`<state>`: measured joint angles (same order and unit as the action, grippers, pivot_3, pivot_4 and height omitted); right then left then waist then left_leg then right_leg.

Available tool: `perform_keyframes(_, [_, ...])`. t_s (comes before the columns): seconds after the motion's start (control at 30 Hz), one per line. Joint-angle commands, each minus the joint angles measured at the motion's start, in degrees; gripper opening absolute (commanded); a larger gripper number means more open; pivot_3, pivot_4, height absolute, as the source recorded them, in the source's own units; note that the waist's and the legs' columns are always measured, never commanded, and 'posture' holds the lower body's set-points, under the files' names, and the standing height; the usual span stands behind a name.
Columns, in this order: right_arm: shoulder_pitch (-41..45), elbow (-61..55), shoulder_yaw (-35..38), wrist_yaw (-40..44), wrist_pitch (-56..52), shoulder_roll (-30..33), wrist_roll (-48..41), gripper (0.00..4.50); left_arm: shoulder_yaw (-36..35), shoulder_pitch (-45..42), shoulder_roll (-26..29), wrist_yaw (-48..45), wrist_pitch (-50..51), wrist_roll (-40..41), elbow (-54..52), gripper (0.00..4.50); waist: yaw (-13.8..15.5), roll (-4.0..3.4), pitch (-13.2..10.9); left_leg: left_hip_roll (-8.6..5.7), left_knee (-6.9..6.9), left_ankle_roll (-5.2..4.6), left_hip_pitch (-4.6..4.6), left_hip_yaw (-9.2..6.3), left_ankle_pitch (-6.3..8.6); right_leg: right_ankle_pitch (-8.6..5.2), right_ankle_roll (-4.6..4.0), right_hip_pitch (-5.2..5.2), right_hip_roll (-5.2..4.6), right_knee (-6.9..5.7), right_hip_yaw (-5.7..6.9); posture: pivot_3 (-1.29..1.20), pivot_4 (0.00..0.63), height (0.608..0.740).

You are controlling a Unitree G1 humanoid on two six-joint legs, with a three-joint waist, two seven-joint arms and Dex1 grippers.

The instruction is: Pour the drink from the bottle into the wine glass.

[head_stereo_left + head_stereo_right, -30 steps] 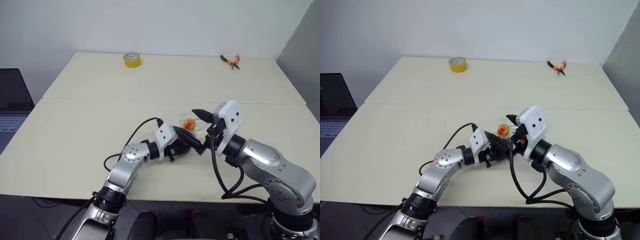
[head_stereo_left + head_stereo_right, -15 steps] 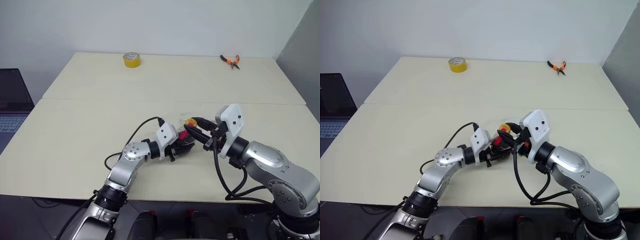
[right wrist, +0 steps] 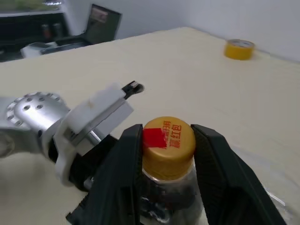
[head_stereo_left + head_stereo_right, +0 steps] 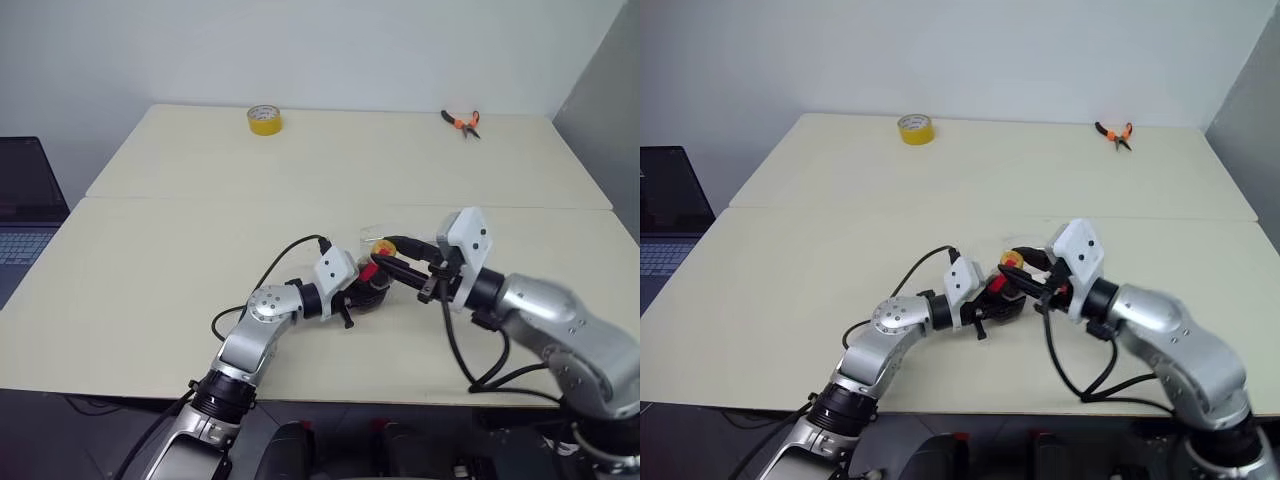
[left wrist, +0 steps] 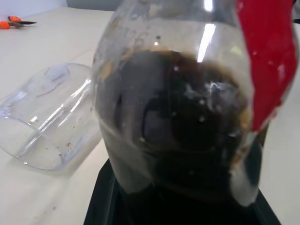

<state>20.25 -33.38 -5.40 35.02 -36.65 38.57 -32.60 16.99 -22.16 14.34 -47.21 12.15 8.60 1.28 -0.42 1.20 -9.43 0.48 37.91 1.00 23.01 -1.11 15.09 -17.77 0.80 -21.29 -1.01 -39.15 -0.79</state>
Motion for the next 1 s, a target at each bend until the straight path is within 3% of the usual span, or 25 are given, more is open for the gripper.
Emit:
perform_keyframes(0.03, [4.3, 11.1, -3.1, 13.4, 12.9, 7.1, 9.9, 1.25, 0.1, -1.2, -0.1, -1.9, -0.6, 2.0, -5.0, 1.01, -0.1, 0.0, 0.0, 0.01, -0.02, 0.0, -0.01, 0.0, 0.0, 0.0, 0.0, 0.0, 0.01, 0.03, 0.0, 0.0, 0.15, 0.74])
perform_keyframes(0.13, [8.6, 18.5, -5.6, 21.2, 20.3, 9.9, 13.0, 1.25, 0.5, -1.1, 0.1, -2.2, -0.4, 2.2, -5.5, 0.97, -0.2, -0.02, 0.0, 0.1, -0.06, 0.0, 0.0, -0.01, 0.0, 0.0, -0.01, -0.02, 0.09, 0.06, -0.01, 0.0, 0.15, 0.74])
perform_keyframes(0.27, [11.1, 21.4, -5.3, 26.0, 18.5, 10.4, 9.8, 1.25, 0.7, -1.1, 0.0, -1.6, -0.5, 2.1, -5.6, 0.92, 0.0, -0.01, 0.0, 0.12, -0.04, 0.0, 0.01, -0.03, 0.0, 0.01, -0.03, 0.0, 0.06, 0.06, 0.0, 0.0, 0.15, 0.74])
perform_keyframes(0.37, [10.6, 20.6, -4.2, 25.9, 15.4, 9.8, 7.7, 2.21, 0.6, -1.1, -0.2, -1.2, -0.5, 2.0, -5.5, 0.92, 0.3, 0.0, 0.0, 0.08, -0.01, 0.01, 0.02, -0.02, 0.0, 0.01, -0.03, 0.02, -0.02, 0.06, 0.0, 0.0, 0.15, 0.74])
perform_keyframes(0.47, [5.9, 11.7, 1.0, 20.6, 6.0, 8.0, -1.3, 3.37, 0.0, -1.3, -0.9, 0.4, -0.6, 1.5, -5.1, 0.9, 0.4, 0.01, -0.1, 0.07, 0.01, 0.01, 0.02, -0.05, 0.0, 0.01, -0.03, 0.06, -0.04, 0.07, 0.04, 0.0, 0.15, 0.74])
perform_keyframes(0.57, [1.2, 0.6, 6.4, 9.6, 0.2, 4.0, -6.1, 4.38, -0.7, -1.6, -1.6, 2.4, -1.1, 0.5, -4.1, 0.9, 0.5, -0.03, -0.1, 0.08, 0.0, 0.01, 0.12, -0.11, 0.0, 0.01, -0.03, -0.01, -0.04, 0.06, 0.09, 0.0, 0.15, 0.74])
perform_keyframes(0.77, [-3.8, -10.9, 8.8, -8.1, -7.4, -3.4, -6.0, 4.42, -0.6, -1.7, -1.8, 3.8, -1.7, 0.0, -3.2, 0.89, 0.3, -0.04, -0.1, 0.06, 0.06, 0.02, 0.22, -0.17, -0.01, 0.03, 0.01, -0.07, -0.04, 0.01, 0.14, 0.0, 0.15, 0.74])
perform_keyframes(0.9, [-6.9, -19.0, 4.2, -24.6, -11.4, -14.5, -2.9, 4.42, 0.2, -1.7, -2.0, 3.3, -1.7, 0.0, -2.8, 0.87, 0.3, -0.06, -0.1, 0.07, 0.0, 0.03, 0.23, -0.18, -0.02, 0.03, 0.01, -0.13, -0.01, 0.01, 0.14, 0.0, 0.15, 0.74])
perform_keyframes(1.0, [-6.9, -18.7, 2.7, -26.4, -12.0, -15.4, -0.4, 4.42, 0.4, -2.1, -2.3, 2.9, -1.8, -0.1, -2.3, 0.87, 0.3, -0.06, -0.1, 0.03, 0.05, 0.05, 0.28, -0.16, -0.02, 0.04, 0.03, -0.14, -0.03, 0.03, 0.12, 0.0, 0.15, 0.74])
